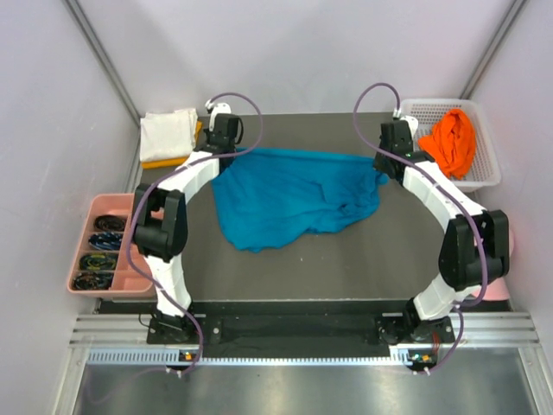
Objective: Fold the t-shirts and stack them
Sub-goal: Flatten out the tshirt
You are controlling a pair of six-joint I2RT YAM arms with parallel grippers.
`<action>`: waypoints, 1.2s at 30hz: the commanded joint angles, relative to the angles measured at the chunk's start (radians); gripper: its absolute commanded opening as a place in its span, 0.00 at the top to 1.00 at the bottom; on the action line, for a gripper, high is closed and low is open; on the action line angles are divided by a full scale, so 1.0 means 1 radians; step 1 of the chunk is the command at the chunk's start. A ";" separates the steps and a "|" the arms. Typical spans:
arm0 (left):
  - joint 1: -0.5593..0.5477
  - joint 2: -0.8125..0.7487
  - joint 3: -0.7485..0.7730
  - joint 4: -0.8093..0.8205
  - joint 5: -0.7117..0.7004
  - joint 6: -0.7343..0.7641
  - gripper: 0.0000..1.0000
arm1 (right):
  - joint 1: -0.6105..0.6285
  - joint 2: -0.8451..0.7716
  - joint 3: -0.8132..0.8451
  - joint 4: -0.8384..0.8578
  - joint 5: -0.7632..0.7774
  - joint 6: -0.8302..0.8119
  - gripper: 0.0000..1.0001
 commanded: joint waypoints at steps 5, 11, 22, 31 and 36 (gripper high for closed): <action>0.012 0.144 0.171 0.107 -0.012 0.044 0.94 | -0.030 0.051 0.071 0.059 0.072 -0.001 1.00; 0.017 0.210 0.242 0.097 -0.105 0.054 0.01 | -0.038 0.059 0.058 0.063 0.067 -0.010 1.00; 0.023 -0.126 -0.051 -0.083 0.103 -0.138 0.09 | -0.038 0.077 0.041 0.071 0.029 -0.010 1.00; -0.028 -0.342 -0.454 0.032 0.280 -0.284 0.22 | -0.038 0.072 0.025 0.069 -0.008 0.001 1.00; -0.040 -0.338 -0.545 0.096 0.278 -0.291 0.27 | -0.036 0.071 0.004 0.069 -0.014 0.005 1.00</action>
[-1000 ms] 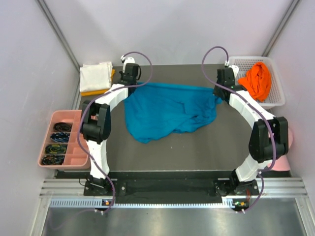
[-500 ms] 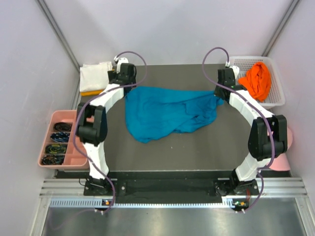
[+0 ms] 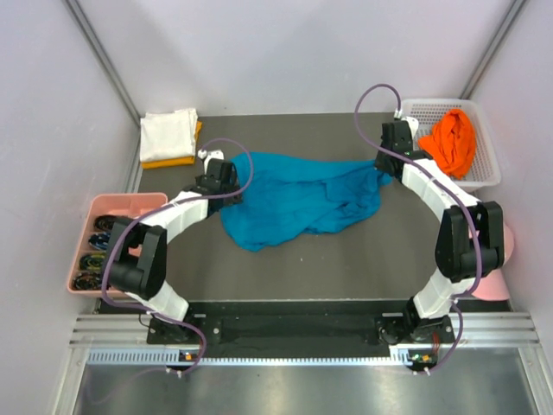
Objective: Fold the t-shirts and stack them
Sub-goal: Flatten out the tshirt
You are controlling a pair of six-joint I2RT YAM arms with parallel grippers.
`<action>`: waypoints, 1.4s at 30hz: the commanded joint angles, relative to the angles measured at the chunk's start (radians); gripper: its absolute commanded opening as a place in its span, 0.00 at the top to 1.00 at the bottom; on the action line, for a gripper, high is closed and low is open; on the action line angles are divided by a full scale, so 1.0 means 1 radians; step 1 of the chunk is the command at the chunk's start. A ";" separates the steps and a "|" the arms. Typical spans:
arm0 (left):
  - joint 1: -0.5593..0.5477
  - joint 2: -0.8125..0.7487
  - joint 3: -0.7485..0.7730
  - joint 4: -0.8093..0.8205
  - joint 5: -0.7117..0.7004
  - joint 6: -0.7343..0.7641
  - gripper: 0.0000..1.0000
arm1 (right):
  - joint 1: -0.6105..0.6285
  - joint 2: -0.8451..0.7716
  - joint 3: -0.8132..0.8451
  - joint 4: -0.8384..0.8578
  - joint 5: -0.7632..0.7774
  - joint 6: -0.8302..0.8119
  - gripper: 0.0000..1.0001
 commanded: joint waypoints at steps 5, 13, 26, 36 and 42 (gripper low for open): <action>-0.004 0.025 -0.061 0.174 0.038 -0.039 0.35 | -0.006 0.003 -0.018 0.025 -0.015 0.009 1.00; -0.003 0.093 -0.018 0.172 0.001 -0.021 0.44 | -0.006 0.015 -0.015 0.017 -0.006 0.001 1.00; 0.037 0.114 -0.002 0.178 -0.023 -0.007 0.45 | -0.006 0.032 -0.009 0.013 -0.015 -0.002 1.00; 0.040 0.134 0.005 0.183 0.018 -0.022 0.53 | -0.006 0.035 0.000 0.006 -0.010 -0.007 1.00; 0.040 0.139 0.007 0.175 0.020 -0.022 0.55 | -0.006 0.036 0.005 0.000 -0.006 -0.007 1.00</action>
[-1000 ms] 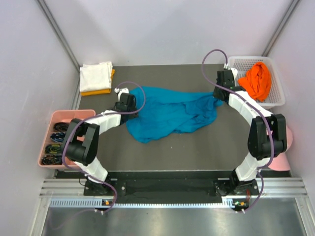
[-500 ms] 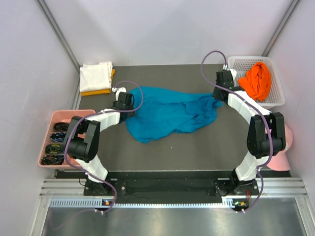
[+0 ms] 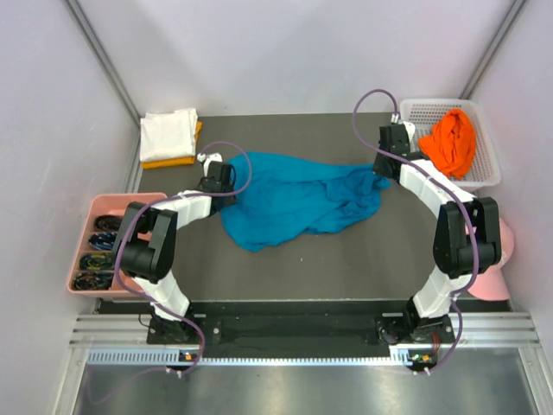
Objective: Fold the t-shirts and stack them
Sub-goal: Flatten out the tshirt
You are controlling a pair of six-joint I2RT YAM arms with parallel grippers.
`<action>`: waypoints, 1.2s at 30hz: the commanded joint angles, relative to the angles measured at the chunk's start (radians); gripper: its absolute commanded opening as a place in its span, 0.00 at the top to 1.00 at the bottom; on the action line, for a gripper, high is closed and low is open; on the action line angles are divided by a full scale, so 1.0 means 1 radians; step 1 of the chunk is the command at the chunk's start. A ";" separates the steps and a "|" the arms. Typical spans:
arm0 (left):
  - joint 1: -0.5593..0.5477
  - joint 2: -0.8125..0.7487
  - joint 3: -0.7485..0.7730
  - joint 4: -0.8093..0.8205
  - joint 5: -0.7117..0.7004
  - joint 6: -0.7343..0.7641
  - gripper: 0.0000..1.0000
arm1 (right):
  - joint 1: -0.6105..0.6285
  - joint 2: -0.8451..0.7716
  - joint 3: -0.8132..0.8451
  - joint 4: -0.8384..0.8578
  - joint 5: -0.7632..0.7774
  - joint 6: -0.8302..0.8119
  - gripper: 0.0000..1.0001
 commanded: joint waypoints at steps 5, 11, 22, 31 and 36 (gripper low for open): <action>0.003 0.015 0.028 0.028 0.004 -0.011 0.57 | -0.005 0.006 0.024 -0.001 0.010 -0.006 1.00; 0.003 0.024 0.030 0.029 0.002 -0.012 0.64 | -0.005 0.006 0.026 -0.005 0.014 -0.008 1.00; 0.003 0.035 0.027 0.028 -0.014 -0.006 0.78 | -0.005 0.011 0.024 -0.008 0.011 -0.008 1.00; 0.003 0.027 0.033 0.022 -0.027 -0.001 1.00 | -0.005 0.017 0.023 -0.011 0.013 -0.005 1.00; 0.003 -0.008 0.033 0.008 -0.048 0.009 1.00 | -0.005 0.040 0.036 -0.034 0.008 0.002 0.90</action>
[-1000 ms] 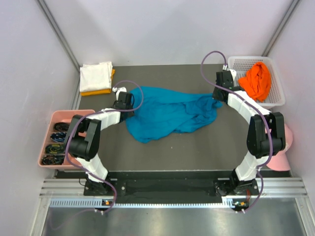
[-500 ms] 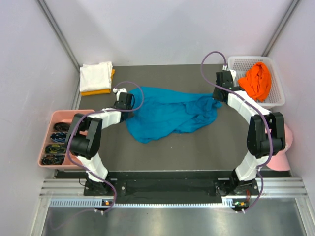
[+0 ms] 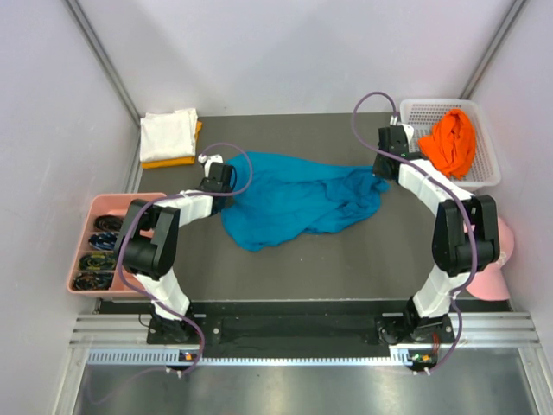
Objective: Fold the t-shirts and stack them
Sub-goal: Flatten out the tshirt
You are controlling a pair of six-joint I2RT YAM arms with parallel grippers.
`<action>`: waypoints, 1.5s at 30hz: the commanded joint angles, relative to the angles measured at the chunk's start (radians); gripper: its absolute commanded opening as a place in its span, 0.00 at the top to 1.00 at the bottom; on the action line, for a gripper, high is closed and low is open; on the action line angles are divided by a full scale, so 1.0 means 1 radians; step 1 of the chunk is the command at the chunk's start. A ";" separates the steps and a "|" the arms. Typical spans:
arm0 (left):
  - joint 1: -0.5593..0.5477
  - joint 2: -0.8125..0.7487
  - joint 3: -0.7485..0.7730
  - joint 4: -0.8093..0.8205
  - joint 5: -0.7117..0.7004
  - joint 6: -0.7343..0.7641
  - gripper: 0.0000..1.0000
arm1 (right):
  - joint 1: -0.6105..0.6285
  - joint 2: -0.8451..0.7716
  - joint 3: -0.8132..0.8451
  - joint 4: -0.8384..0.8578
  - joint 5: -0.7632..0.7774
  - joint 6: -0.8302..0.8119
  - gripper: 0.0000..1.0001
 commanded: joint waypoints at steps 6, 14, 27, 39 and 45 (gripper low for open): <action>0.003 -0.056 0.026 -0.009 -0.061 0.021 1.00 | -0.005 -0.026 0.013 -0.021 0.020 0.006 0.20; 0.003 -0.053 0.026 -0.004 -0.060 0.021 1.00 | -0.001 -0.144 -0.099 -0.013 -0.073 0.040 0.15; 0.006 -0.058 0.016 -0.009 -0.098 0.027 1.00 | 0.042 -0.129 -0.142 0.039 -0.107 0.057 0.18; 0.012 -0.062 0.017 -0.025 -0.110 0.023 1.00 | 0.041 0.104 0.068 0.065 -0.028 0.072 0.96; 0.030 -0.078 0.042 -0.067 -0.132 0.020 1.00 | 0.015 0.132 0.128 0.065 0.003 0.057 1.00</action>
